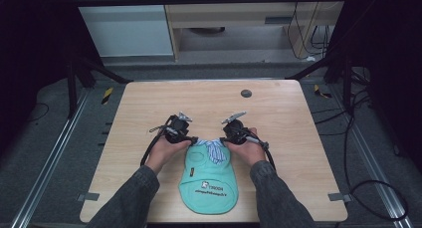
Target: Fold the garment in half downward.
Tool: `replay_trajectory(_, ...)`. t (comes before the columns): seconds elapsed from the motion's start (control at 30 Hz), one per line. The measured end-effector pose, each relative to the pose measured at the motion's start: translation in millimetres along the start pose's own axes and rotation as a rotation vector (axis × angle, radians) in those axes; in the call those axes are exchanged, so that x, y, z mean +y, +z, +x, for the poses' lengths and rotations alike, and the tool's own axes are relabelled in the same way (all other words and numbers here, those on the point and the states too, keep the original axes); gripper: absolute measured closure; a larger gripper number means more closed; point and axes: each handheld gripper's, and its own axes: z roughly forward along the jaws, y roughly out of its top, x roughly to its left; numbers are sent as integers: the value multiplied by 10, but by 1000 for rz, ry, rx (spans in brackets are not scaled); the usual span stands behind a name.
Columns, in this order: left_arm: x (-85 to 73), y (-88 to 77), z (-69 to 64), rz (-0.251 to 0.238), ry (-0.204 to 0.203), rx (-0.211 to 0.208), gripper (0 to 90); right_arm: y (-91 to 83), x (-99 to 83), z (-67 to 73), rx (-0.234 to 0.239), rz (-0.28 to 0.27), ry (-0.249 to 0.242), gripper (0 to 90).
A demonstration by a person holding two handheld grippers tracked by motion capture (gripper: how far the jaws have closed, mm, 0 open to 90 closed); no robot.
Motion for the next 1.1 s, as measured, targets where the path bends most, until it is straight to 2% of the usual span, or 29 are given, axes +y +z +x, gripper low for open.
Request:
replay_trajectory(0.4,-54,92,-24,26,18,-18,470,87,-20,10,22,44,-2,579)
replay_trajectory(0.57,-60,99,-15,26,21,-30,476,103,-27,0,34,53,-4,574)
replay_trajectory(0.67,-69,107,5,23,14,-51,481,112,-33,-3,44,58,-6,576)
replay_trajectory(0.77,-75,108,15,17,21,-63,491,110,-35,0,50,58,-8,600)
replay_trajectory(0.8,-81,107,18,12,28,-74,501,114,-37,3,52,55,-25,620)
replay_trajectory(0.97,-85,101,7,8,46,-99,616,112,-32,11,68,61,-42,673)
replay_trajectory(1.0,-88,101,-3,5,50,-110,616,112,-29,15,69,62,-49,687)
replay_trajectory(1.1,-99,100,-13,-1,54,-132,712,110,-24,34,77,69,-54,739)
